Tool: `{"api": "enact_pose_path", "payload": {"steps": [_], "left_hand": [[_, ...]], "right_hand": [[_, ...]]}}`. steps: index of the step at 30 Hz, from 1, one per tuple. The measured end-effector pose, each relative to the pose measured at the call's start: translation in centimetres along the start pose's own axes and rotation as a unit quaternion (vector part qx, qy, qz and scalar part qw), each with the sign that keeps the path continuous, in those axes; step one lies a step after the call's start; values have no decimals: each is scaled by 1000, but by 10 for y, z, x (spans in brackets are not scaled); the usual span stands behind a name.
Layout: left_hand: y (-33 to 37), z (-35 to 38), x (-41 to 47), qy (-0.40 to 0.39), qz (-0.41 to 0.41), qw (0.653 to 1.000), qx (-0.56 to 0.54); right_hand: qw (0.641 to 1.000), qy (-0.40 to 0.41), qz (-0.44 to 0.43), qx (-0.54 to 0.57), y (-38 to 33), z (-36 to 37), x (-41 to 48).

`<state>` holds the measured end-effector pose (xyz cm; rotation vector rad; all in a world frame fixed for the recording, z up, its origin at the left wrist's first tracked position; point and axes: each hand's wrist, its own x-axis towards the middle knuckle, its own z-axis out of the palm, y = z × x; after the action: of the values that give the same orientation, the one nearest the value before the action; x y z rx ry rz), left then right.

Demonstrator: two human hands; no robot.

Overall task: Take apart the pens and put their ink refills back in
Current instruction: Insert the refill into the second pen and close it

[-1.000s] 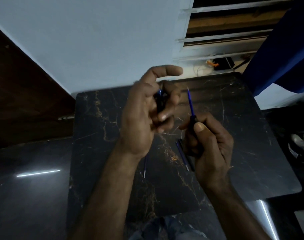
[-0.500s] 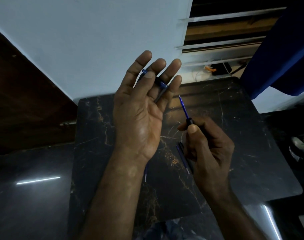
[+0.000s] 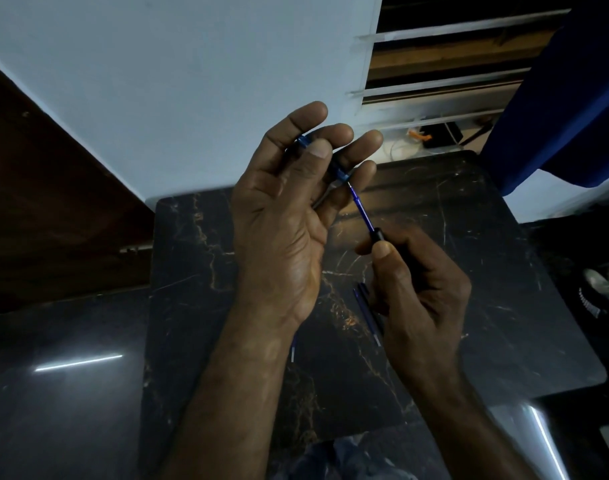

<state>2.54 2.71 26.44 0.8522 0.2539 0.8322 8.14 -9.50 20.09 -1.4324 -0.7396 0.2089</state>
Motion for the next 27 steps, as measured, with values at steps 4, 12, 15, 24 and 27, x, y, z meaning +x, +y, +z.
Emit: {"api": "enact_pose_path", "payload": {"steps": [4, 12, 15, 24, 27], "left_hand": [[-1, -2, 1, -3, -1, 1000, 10], [-4, -10, 7, -33, 22, 998, 57], [-6, -12, 8, -40, 29, 996, 71], [-2, -22, 15, -49, 68, 986, 142], [-3, -24, 15, -24, 65, 988, 139]], "right_hand": [[1000, 3, 3, -2, 1, 0, 1], [999, 1, -16, -35, 4, 3, 6], [999, -1, -19, -46, 7, 5, 7], [995, 11, -30, -96, 12, 11, 9], [993, 24, -32, -108, 15, 15, 9]]}}
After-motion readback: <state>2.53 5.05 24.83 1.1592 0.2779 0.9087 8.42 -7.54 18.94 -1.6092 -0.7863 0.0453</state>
